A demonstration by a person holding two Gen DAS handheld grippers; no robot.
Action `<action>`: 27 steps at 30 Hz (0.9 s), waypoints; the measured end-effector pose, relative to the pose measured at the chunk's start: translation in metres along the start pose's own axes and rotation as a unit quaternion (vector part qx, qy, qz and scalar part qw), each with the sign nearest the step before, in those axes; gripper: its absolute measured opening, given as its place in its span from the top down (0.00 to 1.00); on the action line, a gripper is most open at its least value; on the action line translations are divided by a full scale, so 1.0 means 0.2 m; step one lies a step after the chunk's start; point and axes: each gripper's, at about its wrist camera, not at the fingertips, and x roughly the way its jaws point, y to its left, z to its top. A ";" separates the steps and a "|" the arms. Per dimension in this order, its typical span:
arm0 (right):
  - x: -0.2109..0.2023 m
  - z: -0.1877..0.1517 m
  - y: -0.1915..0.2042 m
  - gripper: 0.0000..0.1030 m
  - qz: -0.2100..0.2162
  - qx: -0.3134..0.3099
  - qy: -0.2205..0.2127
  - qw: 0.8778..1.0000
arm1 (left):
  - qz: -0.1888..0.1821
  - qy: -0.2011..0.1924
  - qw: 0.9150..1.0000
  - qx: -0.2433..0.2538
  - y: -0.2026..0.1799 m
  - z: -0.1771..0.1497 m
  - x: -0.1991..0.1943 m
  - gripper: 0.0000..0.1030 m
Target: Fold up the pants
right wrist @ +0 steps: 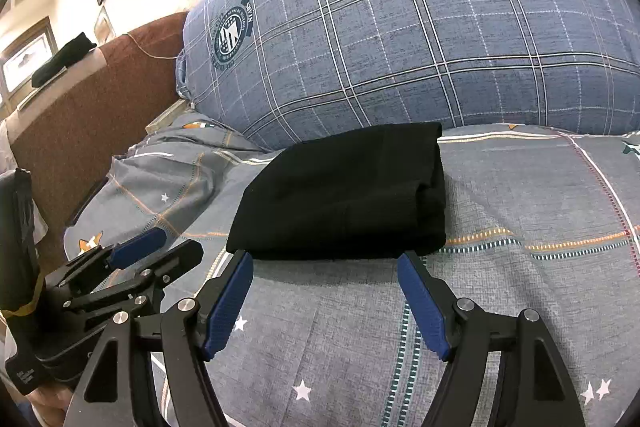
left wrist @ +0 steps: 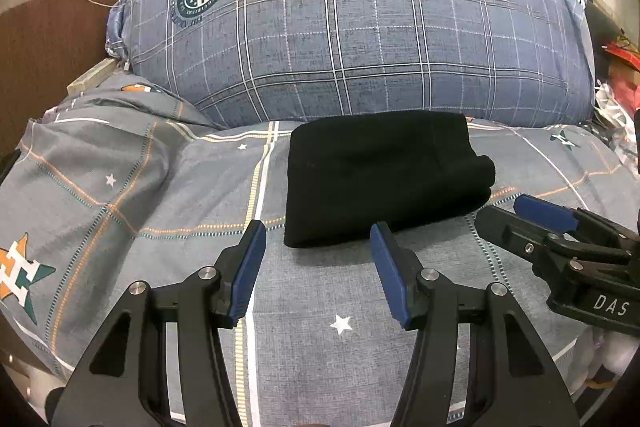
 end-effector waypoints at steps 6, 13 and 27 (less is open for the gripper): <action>0.01 0.01 0.01 0.30 -0.001 -0.001 0.002 1.000 | -0.007 0.002 1.000 -0.006 0.00 0.00 0.01 0.47; 0.03 -0.01 0.01 0.29 -0.002 0.001 0.009 1.000 | -0.010 0.005 1.000 -0.007 0.00 0.00 0.01 0.47; 0.04 -0.01 0.01 0.29 -0.006 0.003 0.011 1.000 | -0.013 0.008 1.000 -0.015 -0.01 -0.01 0.03 0.47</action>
